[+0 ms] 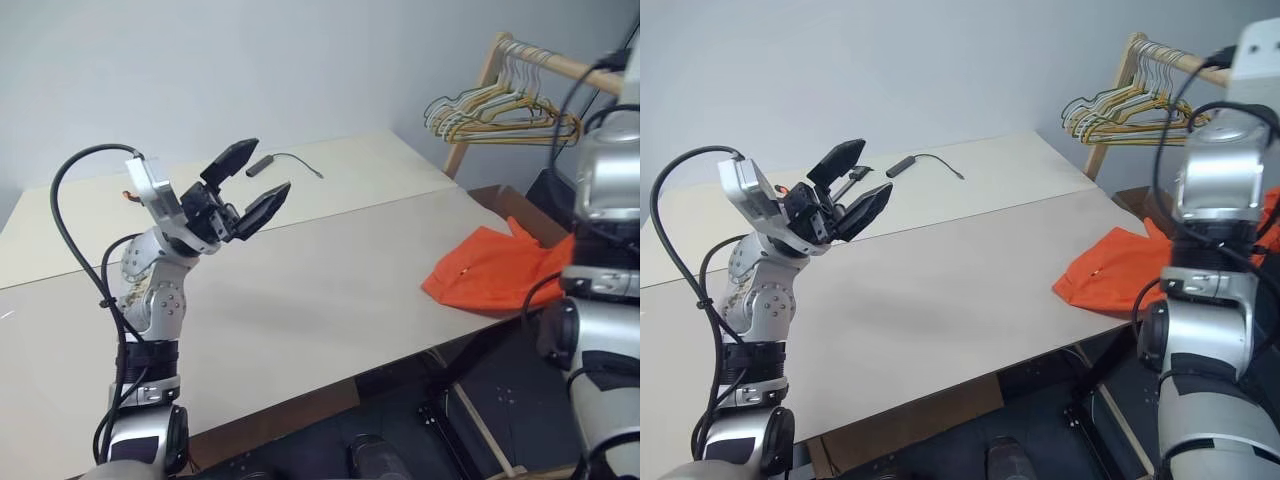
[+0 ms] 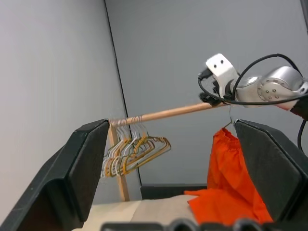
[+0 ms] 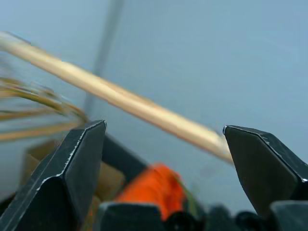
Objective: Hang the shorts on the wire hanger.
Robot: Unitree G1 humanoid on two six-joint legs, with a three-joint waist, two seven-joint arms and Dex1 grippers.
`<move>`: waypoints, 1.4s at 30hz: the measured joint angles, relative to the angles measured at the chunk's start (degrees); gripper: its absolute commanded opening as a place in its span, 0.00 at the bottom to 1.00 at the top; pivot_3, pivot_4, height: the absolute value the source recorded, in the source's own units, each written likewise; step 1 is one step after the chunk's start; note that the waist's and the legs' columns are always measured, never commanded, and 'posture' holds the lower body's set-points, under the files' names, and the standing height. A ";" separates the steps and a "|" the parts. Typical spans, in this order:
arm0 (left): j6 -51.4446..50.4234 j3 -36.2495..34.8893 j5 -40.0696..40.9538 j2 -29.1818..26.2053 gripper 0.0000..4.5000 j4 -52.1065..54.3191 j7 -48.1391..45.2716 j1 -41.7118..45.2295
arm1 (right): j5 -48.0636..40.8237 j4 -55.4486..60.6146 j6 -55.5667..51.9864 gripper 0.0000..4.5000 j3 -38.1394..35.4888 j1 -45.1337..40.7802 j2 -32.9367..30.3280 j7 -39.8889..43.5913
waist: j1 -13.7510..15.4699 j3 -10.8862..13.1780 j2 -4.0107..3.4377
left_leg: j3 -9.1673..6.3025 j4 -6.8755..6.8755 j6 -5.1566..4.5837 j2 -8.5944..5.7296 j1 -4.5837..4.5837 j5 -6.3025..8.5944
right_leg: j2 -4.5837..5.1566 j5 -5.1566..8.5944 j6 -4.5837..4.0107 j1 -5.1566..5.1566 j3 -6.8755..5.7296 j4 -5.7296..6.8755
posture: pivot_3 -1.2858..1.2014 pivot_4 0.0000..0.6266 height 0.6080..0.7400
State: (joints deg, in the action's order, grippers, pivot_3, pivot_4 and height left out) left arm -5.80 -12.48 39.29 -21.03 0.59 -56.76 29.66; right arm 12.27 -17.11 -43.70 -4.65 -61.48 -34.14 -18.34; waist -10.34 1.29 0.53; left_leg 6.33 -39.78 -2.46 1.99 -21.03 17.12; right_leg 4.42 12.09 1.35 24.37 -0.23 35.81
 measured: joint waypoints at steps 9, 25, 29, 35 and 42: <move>-5.21 -4.98 2.27 -7.33 1.00 5.81 2.83 -8.75 | 0.75 9.19 3.16 0.99 11.73 8.87 3.09 15.93 | 1.94 0.00 0.00 | 0.00 -0.02 0.00 0.02 -0.02 0.01 | 0.02 -0.01 0.01 0.03 -0.07 -0.02 | 0.52 0.00 1.00; -11.62 -11.86 1.66 -17.41 1.00 15.17 1.47 -35.33 | 0.45 24.14 17.28 0.99 26.97 26.12 -1.88 48.02 | 11.26 0.07 0.15 | 0.04 -0.03 0.07 0.01 -0.05 0.01 | 0.08 0.04 -0.11 0.09 -0.41 -0.04 | 0.59 0.00 1.00; -11.20 -11.74 -0.74 -17.41 1.00 16.72 1.71 -39.02 | 0.91 23.94 21.14 0.99 27.89 26.67 -2.78 52.27 | 12.67 0.09 0.23 | 0.03 -0.03 0.11 0.00 -0.05 -0.01 | 0.02 0.10 -0.24 0.11 -0.49 -0.02 | 0.59 0.00 1.00; -10.54 -11.37 -3.35 -17.55 1.00 19.25 3.08 -40.00 | 2.28 23.05 25.02 0.99 28.30 27.27 -2.66 54.99 | 14.04 0.08 0.25 | 0.01 -0.03 0.12 0.00 -0.05 -0.02 | 0.02 0.11 -0.27 0.10 -0.52 0.01 | 0.60 0.00 1.00; -10.71 -10.98 -5.26 -17.56 1.00 20.71 4.47 -40.91 | 3.47 21.52 26.95 0.99 28.31 28.23 -1.17 55.79 | 14.38 0.07 0.30 | 0.00 -0.03 0.12 0.00 -0.07 -0.02 | 0.02 0.11 -0.28 0.11 -0.53 0.01 | 0.60 0.00 1.00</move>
